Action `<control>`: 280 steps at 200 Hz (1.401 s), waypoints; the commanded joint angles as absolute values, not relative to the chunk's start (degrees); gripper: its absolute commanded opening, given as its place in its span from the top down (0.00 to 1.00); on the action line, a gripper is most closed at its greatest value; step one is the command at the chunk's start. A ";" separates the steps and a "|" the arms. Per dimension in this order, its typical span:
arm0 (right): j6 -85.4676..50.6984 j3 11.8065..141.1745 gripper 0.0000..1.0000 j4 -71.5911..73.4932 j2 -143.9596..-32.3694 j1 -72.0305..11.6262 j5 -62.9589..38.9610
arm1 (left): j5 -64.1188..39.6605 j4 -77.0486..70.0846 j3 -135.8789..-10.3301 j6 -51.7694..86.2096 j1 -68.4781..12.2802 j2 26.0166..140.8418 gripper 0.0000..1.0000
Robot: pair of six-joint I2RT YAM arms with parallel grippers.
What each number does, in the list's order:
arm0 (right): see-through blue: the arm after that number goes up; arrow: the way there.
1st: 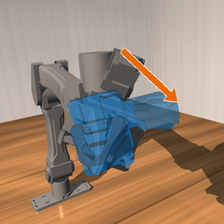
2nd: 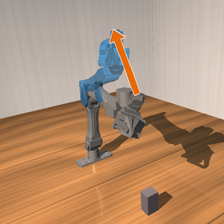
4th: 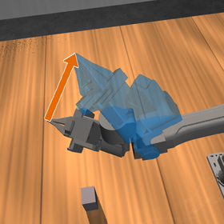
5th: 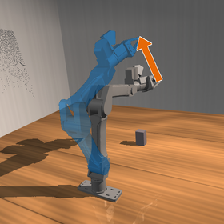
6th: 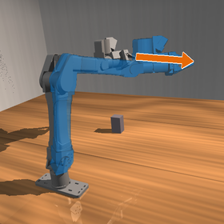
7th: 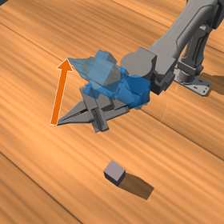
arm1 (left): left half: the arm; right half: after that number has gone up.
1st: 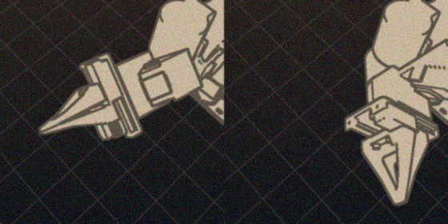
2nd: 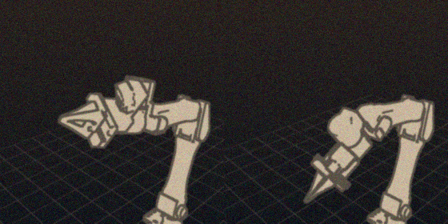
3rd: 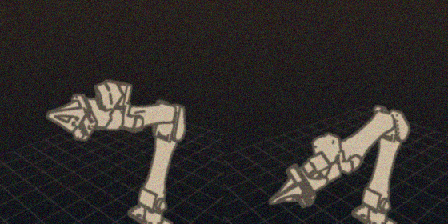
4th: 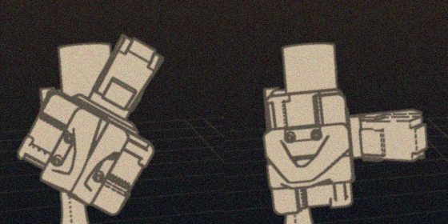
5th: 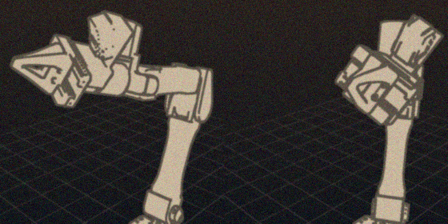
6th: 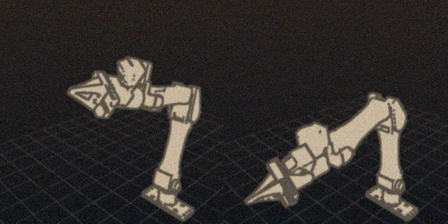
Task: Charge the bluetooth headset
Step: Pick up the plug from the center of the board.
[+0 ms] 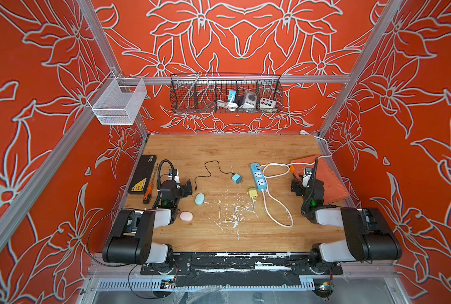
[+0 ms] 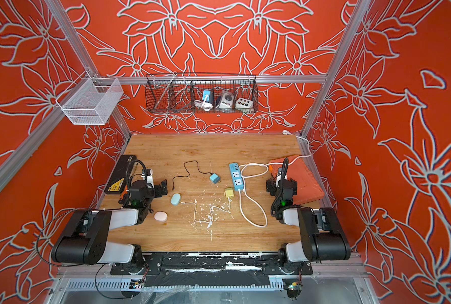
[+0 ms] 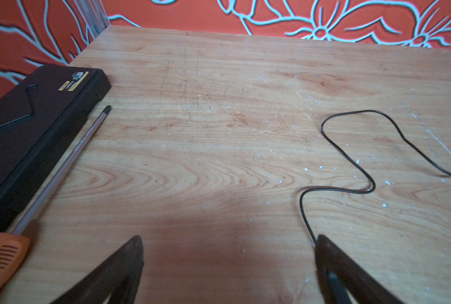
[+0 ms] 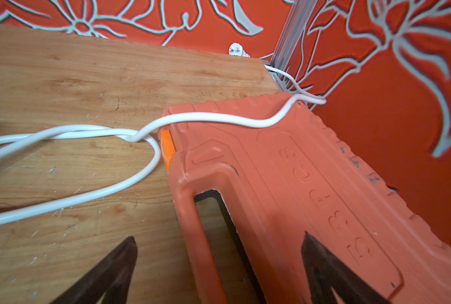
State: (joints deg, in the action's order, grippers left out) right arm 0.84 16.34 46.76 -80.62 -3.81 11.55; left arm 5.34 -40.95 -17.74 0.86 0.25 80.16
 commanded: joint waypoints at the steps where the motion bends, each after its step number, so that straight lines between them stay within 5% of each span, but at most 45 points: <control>1: -0.13 18.48 0.02 41.02 -73.53 -4.13 13.39 | 10.90 -32.09 -23.71 2.37 0.00 76.98 0.01; 56: -9.49 24.73 0.02 19.85 -56.08 -4.06 9.29 | 20.88 -11.01 -33.92 14.75 0.05 69.09 0.01; 101: -36.02 37.94 0.02 -12.78 -47.60 -3.70 13.92 | 11.92 -0.59 -37.06 37.90 0.51 60.78 0.01; 130: -38.77 38.36 0.02 -12.85 -45.20 -2.64 1.04 | 1.13 -5.23 -34.11 43.40 0.27 54.84 0.01; 153: -38.99 41.03 0.06 -16.81 -44.79 -2.59 -7.98 | -0.95 8.77 -41.35 41.43 -1.21 54.43 0.03; 223: -33.59 48.72 0.21 -39.48 -47.45 -2.72 -20.64 | -3.25 31.20 -49.60 39.28 -17.44 59.22 0.17; 280: -29.80 49.93 0.21 -48.50 -46.95 -3.42 -24.18 | 4.85 38.03 -59.81 42.44 -33.51 73.56 0.18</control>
